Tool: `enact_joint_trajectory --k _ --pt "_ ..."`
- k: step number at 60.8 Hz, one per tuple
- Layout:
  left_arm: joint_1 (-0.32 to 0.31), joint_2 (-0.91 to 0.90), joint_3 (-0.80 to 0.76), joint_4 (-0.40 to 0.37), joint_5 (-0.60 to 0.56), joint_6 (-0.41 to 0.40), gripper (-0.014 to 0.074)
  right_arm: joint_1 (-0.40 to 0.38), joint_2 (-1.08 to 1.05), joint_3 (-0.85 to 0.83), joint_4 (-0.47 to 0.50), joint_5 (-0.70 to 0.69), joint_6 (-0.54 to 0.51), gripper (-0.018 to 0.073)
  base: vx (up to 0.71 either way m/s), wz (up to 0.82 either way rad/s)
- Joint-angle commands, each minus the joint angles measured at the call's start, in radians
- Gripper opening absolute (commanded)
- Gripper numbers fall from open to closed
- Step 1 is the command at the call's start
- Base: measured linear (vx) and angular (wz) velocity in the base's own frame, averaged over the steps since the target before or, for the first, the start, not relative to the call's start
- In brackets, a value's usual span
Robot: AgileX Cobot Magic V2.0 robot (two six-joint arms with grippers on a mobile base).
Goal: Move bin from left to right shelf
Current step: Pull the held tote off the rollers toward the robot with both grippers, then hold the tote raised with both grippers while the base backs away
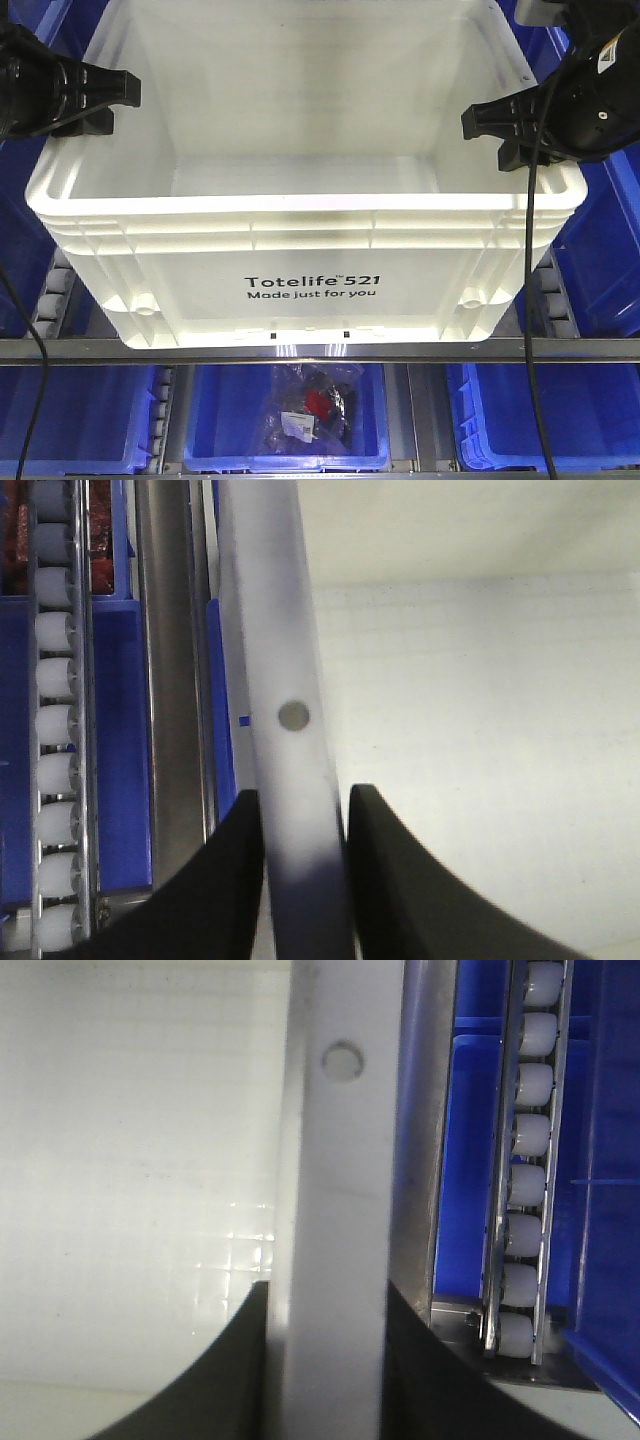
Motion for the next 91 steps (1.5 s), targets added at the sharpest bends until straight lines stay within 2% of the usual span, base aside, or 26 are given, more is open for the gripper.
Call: enact_joint_trajectory --k 1,91 --pt "-0.001 -0.04 -0.04 0.053 -0.095 0.033 -0.0008 -0.005 -0.049 -0.036 -0.037 -0.103 -0.016 0.0023 -0.03 0.0" --pt "-0.001 -0.04 -0.04 0.053 -0.097 0.033 -0.0008 -0.005 -0.049 -0.036 -0.037 -0.103 -0.016 0.0023 -0.08 -0.06"
